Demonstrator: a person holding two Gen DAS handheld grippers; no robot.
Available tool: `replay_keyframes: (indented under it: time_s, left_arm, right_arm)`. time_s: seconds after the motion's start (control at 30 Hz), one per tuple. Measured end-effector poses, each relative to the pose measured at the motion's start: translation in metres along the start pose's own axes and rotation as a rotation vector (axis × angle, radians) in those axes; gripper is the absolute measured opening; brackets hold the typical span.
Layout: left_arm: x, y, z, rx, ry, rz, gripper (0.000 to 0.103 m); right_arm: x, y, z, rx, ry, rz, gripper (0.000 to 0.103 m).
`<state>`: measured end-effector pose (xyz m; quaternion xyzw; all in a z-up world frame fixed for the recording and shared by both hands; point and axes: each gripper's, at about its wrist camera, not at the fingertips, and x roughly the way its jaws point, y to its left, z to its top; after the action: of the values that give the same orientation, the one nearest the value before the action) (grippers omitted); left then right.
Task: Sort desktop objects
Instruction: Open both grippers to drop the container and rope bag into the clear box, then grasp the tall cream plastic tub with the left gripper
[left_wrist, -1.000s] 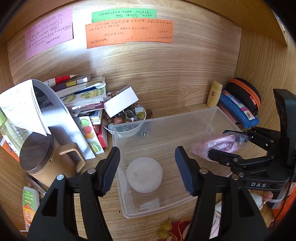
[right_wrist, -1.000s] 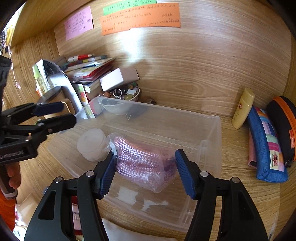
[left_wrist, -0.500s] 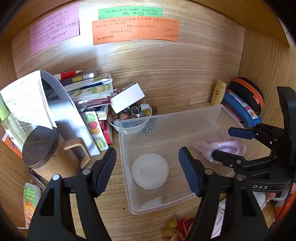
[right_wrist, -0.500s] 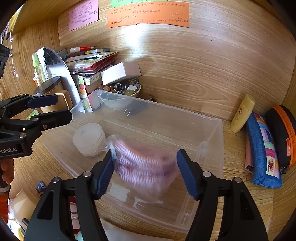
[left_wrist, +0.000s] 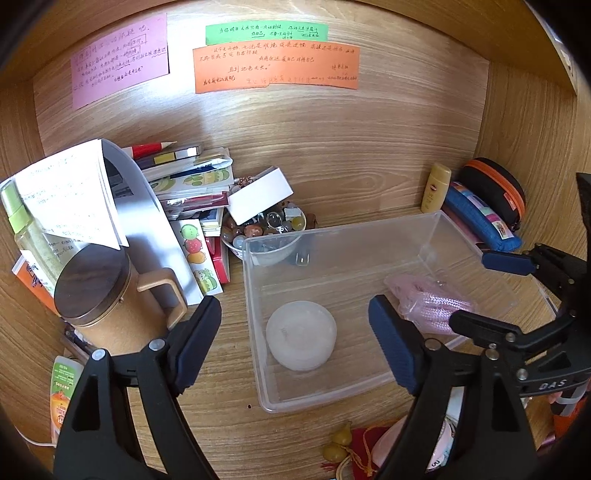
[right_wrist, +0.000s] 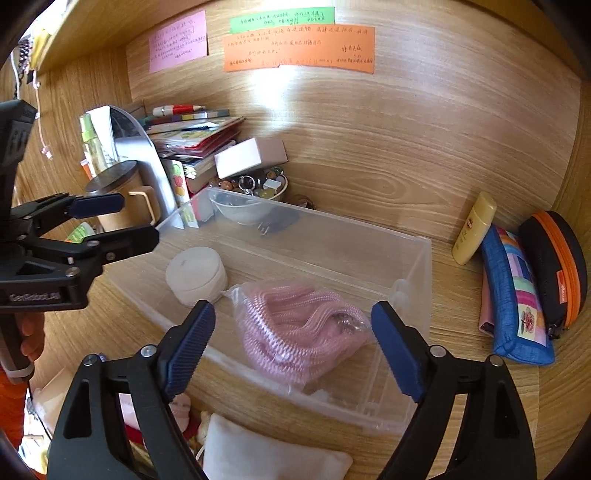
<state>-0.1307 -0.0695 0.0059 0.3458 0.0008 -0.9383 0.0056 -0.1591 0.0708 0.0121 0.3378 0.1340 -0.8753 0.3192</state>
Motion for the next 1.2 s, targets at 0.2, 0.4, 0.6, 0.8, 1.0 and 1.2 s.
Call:
replay_keyframes:
  time_s: [0.2, 0.4, 0.6, 0.8, 1.0, 1.2]
  left_arm:
    - [-0.006, 0.001, -0.006, -0.015, 0.002, 0.007, 0.092]
    - [-0.019, 0.0, -0.011, -0.016, -0.021, 0.016, 0.096]
    - [-0.032, -0.001, -0.019, -0.022, -0.029, 0.021, 0.096]
    - [-0.041, -0.002, -0.031, -0.025, -0.028, 0.034, 0.096]
    - [-0.051, -0.001, -0.045, -0.041, -0.02, 0.042, 0.096]
    - [-0.061, -0.003, -0.062, -0.04, -0.012, 0.043, 0.096]
  right_arm:
    - [-0.022, 0.003, -0.007, -0.015, -0.04, -0.034, 0.096]
    - [-0.043, 0.002, -0.018, 0.008, -0.069, -0.052, 0.099]
    - [-0.061, -0.001, -0.03, 0.036, -0.088, -0.054, 0.101]
    - [-0.073, 0.0, -0.042, 0.04, -0.099, -0.067, 0.102]
    - [-0.081, 0.002, -0.053, 0.043, -0.1, -0.062, 0.102]
    - [-0.084, 0.004, -0.064, 0.044, -0.092, -0.056, 0.102]
